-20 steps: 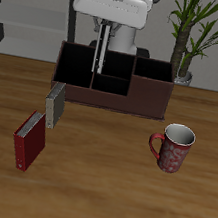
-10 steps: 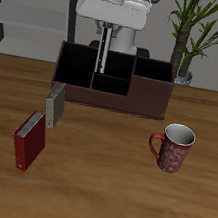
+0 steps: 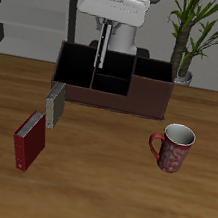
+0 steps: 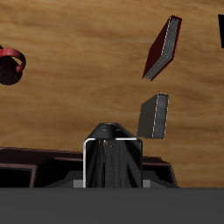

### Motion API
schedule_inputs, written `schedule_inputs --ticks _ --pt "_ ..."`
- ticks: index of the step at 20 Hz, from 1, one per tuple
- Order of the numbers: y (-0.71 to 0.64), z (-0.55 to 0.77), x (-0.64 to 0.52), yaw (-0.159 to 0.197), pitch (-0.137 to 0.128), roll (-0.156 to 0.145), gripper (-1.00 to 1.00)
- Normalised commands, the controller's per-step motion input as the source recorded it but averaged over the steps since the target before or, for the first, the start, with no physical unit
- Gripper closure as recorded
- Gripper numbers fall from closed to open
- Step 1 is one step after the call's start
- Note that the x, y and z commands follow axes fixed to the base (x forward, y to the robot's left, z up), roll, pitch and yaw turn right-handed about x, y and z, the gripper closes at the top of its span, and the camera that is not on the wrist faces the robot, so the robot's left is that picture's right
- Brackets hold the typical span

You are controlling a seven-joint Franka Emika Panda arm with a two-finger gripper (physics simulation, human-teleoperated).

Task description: Place the striped book into the back desk caddy's left compartment

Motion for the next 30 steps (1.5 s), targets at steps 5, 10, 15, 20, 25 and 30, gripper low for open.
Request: schedule_inputs --ticks 5,10,15,20,25,30 --pt "-0.16 -0.02 -0.18 0.005 0.003 -0.022 1.00" --pt "-0.10 -0.05 -0.14 -0.014 0.006 -0.002 1.00" --pt "-0.04 -0.19 -0.24 0.013 0.024 0.034 1.00" --pt "-0.15 -0.05 -0.15 0.012 -0.001 -0.013 1.00" --pt "-0.30 -0.06 -0.10 -0.025 0.014 -0.036 1.00" --pt "-0.17 -0.07 -0.08 0.000 0.003 -0.030 1.00"
